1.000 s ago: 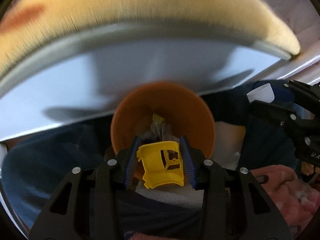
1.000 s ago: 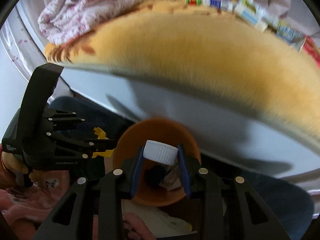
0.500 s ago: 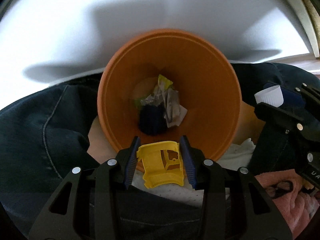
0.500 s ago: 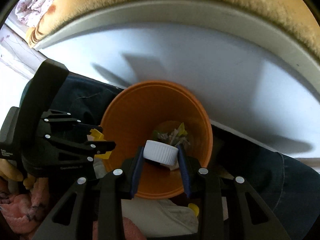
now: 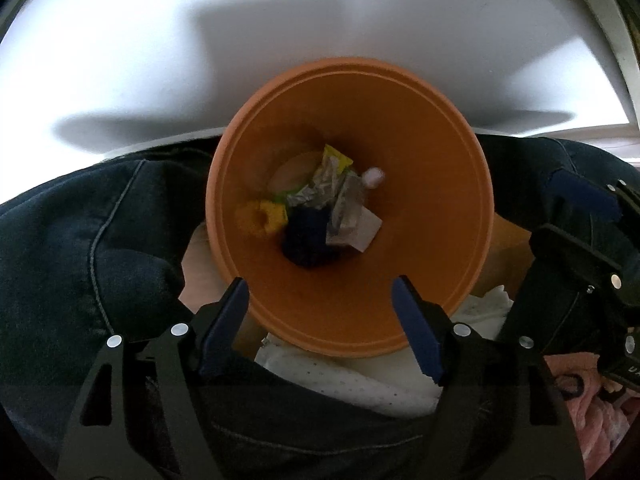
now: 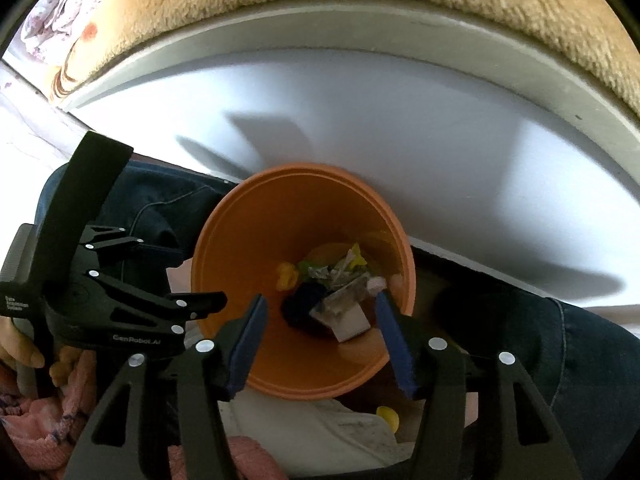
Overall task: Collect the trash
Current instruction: 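Open both tools to drop the yellow toy and white cap into the bin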
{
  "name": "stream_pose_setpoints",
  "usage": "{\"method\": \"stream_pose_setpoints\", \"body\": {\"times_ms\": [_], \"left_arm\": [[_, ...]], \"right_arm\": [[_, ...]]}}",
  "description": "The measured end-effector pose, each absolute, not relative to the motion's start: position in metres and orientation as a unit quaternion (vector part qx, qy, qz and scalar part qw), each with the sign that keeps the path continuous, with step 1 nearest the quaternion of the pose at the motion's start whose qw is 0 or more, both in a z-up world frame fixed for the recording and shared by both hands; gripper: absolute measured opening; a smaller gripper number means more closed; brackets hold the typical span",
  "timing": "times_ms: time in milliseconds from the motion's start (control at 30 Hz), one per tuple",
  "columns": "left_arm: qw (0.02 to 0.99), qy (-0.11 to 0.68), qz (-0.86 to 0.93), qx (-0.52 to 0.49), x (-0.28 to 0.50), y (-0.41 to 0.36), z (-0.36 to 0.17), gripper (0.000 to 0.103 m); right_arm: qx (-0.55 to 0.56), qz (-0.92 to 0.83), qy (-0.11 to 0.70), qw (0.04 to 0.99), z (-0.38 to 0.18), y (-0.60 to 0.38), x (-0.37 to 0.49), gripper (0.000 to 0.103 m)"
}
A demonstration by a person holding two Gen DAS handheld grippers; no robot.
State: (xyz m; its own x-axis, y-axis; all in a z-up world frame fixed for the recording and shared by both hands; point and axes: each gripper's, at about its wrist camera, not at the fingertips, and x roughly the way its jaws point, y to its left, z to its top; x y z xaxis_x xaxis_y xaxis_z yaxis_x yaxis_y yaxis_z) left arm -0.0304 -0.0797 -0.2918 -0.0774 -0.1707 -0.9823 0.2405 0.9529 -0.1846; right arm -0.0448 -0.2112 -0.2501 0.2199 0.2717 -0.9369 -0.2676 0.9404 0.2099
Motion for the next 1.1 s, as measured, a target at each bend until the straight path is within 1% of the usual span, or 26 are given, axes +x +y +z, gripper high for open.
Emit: {"method": "stream_pose_setpoints", "body": {"times_ms": [233, 500, 633, 800, 867, 900, 1000, 1033, 1100], "left_arm": [[0.687, 0.712, -0.148, 0.024, -0.032, -0.08, -0.288, 0.073], [0.702, 0.697, -0.146, 0.034, -0.036, -0.081, -0.277, 0.073], [0.721, 0.675, -0.15, 0.04, -0.04, -0.083, -0.261, 0.074], [0.77, 0.616, -0.157, 0.051, -0.044, -0.085, -0.216, 0.074], [0.794, 0.585, -0.159, 0.052, -0.045, -0.086, -0.191, 0.074], [0.804, 0.571, -0.159, 0.051, -0.045, -0.085, -0.18, 0.078], [0.84, 0.519, -0.154, 0.046, -0.044, -0.08, -0.142, 0.082], [0.849, 0.503, -0.154, 0.045, -0.042, -0.079, -0.131, 0.082], [0.864, 0.477, -0.154, 0.043, -0.036, -0.078, -0.109, 0.087]], "right_arm": [[0.008, 0.163, 0.594, 0.787, -0.242, -0.219, -0.049, 0.06], [0.014, 0.16, 0.577, 0.801, -0.228, -0.227, -0.055, 0.07], [0.036, 0.164, 0.559, 0.812, -0.21, -0.234, -0.057, 0.071], [0.049, 0.167, 0.505, 0.845, -0.161, -0.245, -0.064, 0.075], [0.053, 0.171, 0.478, 0.86, -0.137, -0.251, -0.066, 0.08], [0.055, 0.172, 0.461, 0.869, -0.124, -0.255, -0.067, 0.081], [0.055, 0.17, 0.415, 0.892, -0.092, -0.265, -0.062, 0.084], [0.053, 0.168, 0.405, 0.897, -0.086, -0.268, -0.058, 0.085], [0.049, 0.155, 0.383, 0.909, -0.073, -0.276, -0.046, 0.087]]}}
